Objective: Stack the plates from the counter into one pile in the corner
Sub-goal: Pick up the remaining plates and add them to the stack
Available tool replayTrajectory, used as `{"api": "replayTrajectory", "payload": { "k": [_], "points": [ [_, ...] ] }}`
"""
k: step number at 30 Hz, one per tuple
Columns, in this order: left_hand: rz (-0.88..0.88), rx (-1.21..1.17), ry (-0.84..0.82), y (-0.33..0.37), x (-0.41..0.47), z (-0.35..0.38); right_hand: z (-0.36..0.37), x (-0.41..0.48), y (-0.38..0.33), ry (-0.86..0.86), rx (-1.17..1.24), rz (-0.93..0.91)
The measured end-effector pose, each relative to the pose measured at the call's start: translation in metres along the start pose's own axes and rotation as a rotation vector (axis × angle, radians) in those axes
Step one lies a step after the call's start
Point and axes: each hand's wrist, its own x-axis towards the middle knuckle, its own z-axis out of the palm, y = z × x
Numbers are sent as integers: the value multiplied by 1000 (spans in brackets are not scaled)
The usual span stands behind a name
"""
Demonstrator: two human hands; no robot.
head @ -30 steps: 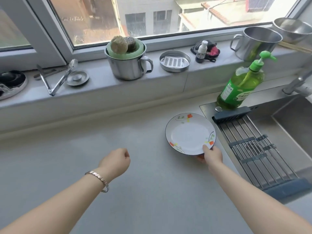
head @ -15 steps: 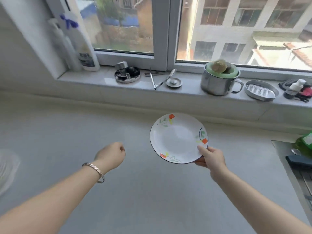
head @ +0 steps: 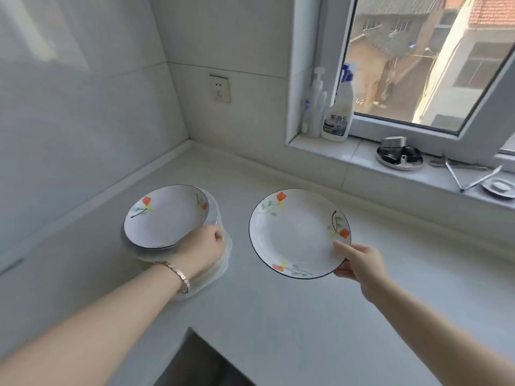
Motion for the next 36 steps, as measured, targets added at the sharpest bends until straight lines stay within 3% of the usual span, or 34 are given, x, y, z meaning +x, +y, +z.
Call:
{"api": "replayTrajectory", "payload": {
  "k": [7, 14, 21, 26, 30, 36],
  "points": [
    [-128, -47, 98, -118, 24, -70, 156, 3, -29, -129, -37, -17],
    [-245, -85, 169, -170, 41, -85, 251, 17, -47, -261, -173, -66],
    [-316, -129, 173, -194, 55, -91, 286, 33, -38, -276, -330, -45],
    [-325, -151, 160, -201, 60, -87, 288, 41, -31, -211, -596, -249],
    [-326, -161, 144, -207, 61, -80, 286, 47, -16, -62, -911, -437],
    [-355, -141, 128, -206, 66, -74, 292, 55, -13, -13, -1069, -478]
  ]
}}
